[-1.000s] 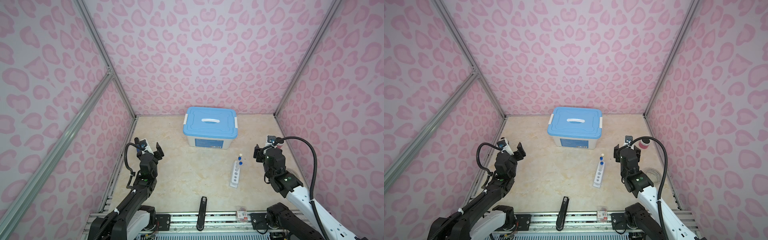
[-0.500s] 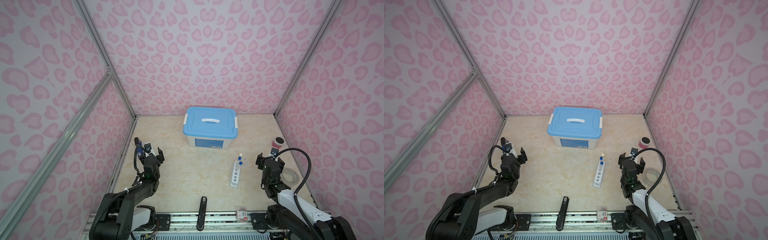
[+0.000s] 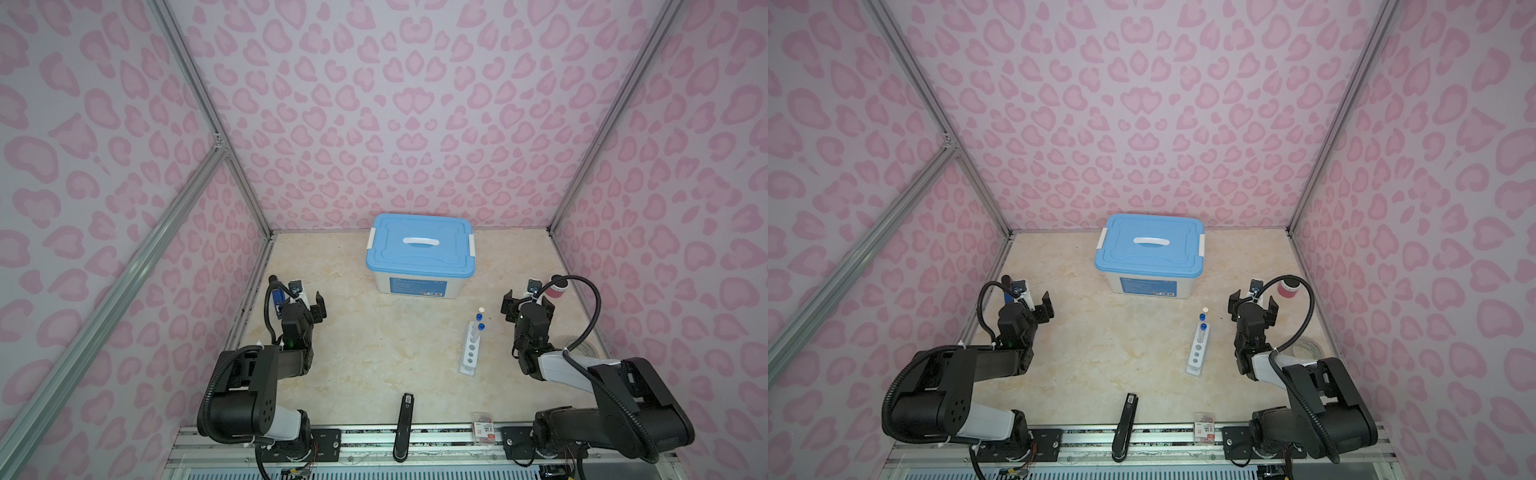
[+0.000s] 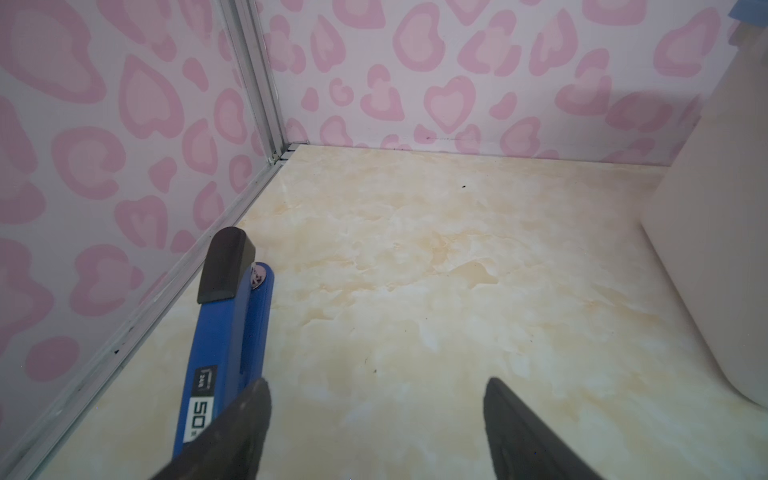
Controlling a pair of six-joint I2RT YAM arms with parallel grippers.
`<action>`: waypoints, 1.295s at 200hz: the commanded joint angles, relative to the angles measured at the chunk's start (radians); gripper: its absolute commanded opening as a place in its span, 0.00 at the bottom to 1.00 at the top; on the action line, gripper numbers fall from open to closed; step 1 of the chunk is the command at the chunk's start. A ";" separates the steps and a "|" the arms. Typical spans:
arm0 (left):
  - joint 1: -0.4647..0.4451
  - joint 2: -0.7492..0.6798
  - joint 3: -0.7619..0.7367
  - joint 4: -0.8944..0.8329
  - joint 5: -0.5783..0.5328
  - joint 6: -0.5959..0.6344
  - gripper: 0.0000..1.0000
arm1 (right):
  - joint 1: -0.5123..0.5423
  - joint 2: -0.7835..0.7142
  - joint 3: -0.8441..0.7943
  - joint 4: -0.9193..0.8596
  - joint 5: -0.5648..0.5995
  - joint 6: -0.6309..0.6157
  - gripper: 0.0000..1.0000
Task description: Organize the chemistry lab equipment
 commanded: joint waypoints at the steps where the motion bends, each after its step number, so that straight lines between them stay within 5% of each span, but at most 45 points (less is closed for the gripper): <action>1: 0.015 0.006 0.014 0.027 0.088 -0.015 0.83 | -0.019 0.041 0.002 0.101 -0.047 -0.075 0.90; 65: 0.019 0.006 0.015 0.025 0.099 -0.014 0.90 | -0.091 0.173 0.036 0.160 -0.144 -0.037 0.89; 70: 0.019 0.006 0.016 0.024 0.098 -0.013 1.00 | -0.103 0.182 0.029 0.175 -0.164 -0.031 0.89; 259: 0.017 0.008 0.019 0.018 0.093 -0.010 0.97 | -0.117 0.205 0.021 0.208 -0.210 -0.029 0.92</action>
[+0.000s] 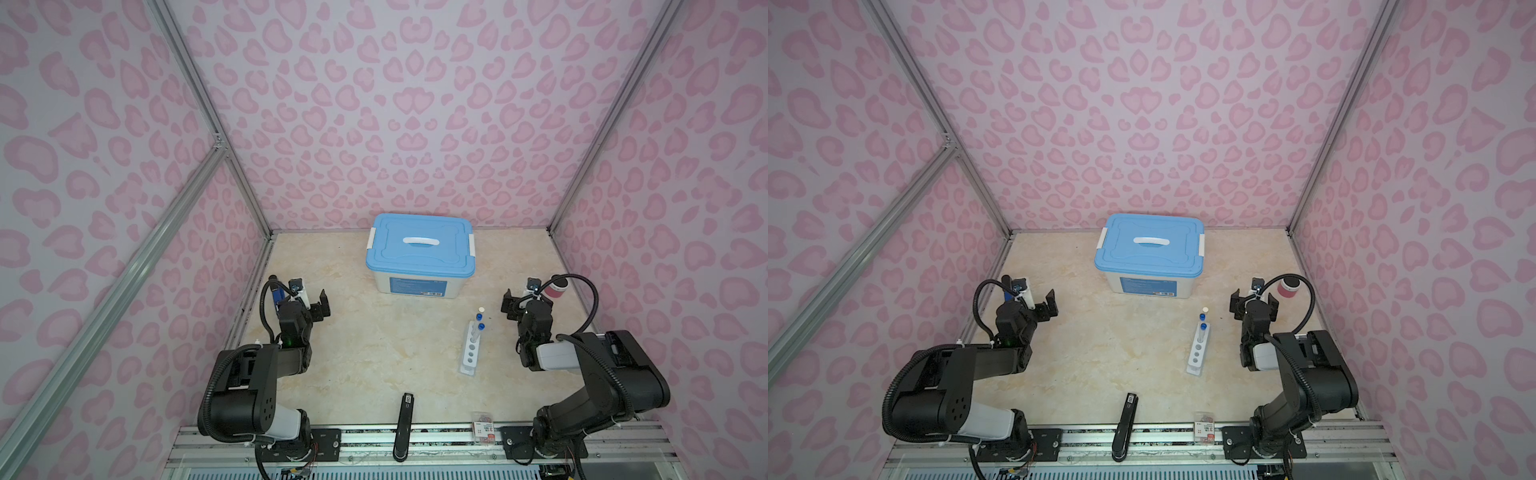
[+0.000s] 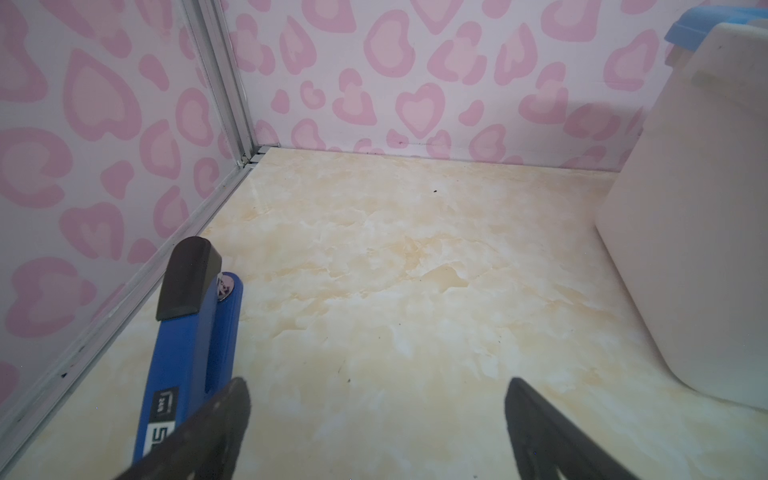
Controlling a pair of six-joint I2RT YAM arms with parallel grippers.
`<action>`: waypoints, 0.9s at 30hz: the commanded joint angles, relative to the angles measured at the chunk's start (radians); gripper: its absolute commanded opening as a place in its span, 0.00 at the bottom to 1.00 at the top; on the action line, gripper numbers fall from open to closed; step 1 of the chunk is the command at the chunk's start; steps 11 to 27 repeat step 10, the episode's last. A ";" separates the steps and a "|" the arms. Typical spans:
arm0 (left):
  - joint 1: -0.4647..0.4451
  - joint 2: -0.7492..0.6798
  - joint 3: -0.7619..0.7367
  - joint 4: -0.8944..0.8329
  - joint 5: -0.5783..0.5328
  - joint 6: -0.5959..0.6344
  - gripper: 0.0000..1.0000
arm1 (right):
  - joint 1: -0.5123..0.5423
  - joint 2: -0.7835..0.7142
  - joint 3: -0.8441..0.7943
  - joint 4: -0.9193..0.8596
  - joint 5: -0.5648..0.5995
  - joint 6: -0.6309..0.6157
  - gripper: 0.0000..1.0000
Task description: Organize the chemistry lab equipment
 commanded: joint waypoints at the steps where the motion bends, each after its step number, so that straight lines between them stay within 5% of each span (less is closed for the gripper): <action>1: 0.000 0.005 0.008 0.023 0.002 0.003 0.97 | 0.000 0.005 0.000 0.035 -0.002 0.008 0.92; 27: -0.001 0.003 0.005 0.026 0.002 0.002 0.97 | -0.001 0.005 0.000 0.036 -0.002 0.009 0.92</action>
